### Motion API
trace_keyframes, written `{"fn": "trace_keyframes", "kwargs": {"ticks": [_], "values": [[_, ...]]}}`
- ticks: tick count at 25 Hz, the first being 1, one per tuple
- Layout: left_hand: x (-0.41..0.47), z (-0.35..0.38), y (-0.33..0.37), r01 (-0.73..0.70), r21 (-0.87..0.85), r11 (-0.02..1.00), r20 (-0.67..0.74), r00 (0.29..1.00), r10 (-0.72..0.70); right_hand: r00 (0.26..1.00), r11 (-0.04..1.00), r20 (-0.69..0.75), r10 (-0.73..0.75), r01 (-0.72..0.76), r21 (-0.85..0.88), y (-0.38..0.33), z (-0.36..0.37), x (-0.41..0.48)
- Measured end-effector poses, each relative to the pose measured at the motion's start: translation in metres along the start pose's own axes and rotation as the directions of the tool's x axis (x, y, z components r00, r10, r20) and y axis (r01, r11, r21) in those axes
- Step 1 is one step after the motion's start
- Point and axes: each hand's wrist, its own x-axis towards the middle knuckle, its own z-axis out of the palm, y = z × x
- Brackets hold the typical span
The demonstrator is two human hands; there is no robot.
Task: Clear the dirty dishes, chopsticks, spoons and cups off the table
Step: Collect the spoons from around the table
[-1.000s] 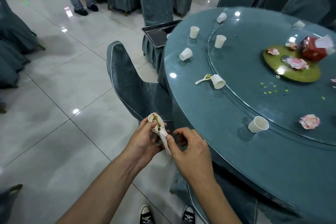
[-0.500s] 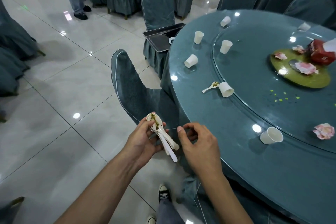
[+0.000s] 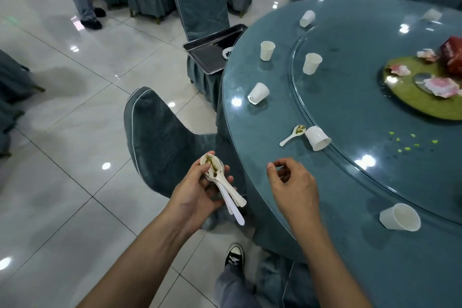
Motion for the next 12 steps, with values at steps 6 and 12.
{"fn": "trace_keyframes", "kwargs": {"ticks": [6,12], "values": [[0.063,0.026,0.03,0.034,0.045,0.998,0.042,0.998,-0.036,0.992,0.988,-0.021,0.124,-0.125,-0.09,0.03,0.035,0.092],[0.109,0.044,0.048,0.06,0.07,0.996,0.021,0.998,-0.062,0.933,0.931,-0.017,0.36,-0.361,-0.056,0.056,0.063,0.16]]}}
